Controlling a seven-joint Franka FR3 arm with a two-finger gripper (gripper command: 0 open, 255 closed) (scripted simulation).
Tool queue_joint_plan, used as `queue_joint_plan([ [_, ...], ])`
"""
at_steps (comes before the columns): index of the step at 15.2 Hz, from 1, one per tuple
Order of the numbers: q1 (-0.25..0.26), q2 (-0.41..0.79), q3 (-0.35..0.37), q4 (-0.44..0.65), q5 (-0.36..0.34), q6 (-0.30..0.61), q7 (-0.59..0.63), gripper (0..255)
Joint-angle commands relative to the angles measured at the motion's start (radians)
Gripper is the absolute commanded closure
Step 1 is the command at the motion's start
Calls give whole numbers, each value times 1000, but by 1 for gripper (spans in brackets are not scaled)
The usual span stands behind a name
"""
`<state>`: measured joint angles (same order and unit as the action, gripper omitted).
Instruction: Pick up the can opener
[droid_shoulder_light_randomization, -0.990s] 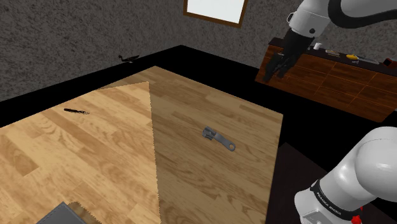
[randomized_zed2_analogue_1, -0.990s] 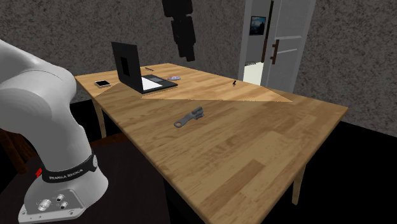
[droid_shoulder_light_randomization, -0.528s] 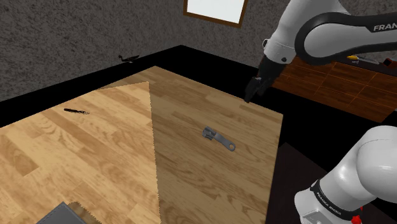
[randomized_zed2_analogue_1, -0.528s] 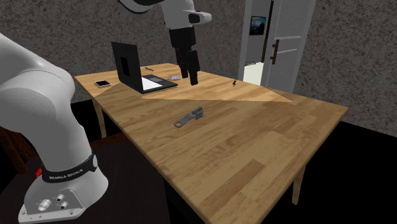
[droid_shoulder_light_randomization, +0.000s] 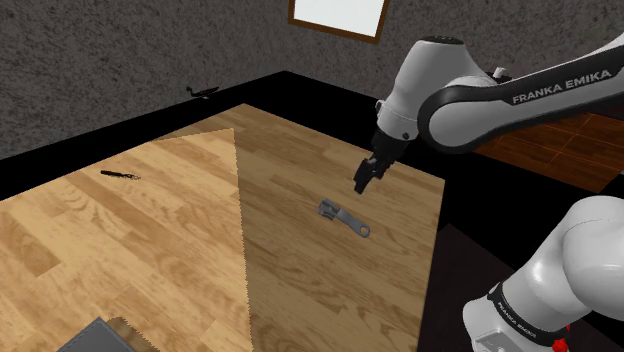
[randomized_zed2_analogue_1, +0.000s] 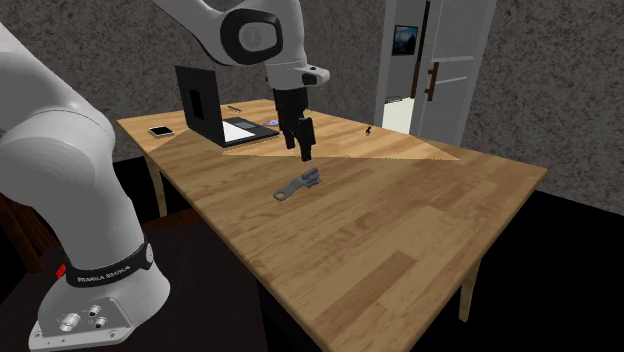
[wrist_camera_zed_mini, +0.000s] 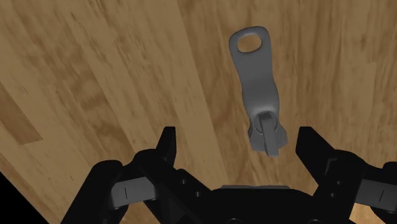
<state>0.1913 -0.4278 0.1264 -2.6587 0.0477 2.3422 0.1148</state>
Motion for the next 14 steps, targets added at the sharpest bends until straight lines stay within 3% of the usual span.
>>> queue_joint_plan([
  [1,15,70,20,-4,5,72,7,0],
  [5,37,208,56,4,2,194,24,0],
  [14,28,309,64,-22,-24,320,44,0],
])
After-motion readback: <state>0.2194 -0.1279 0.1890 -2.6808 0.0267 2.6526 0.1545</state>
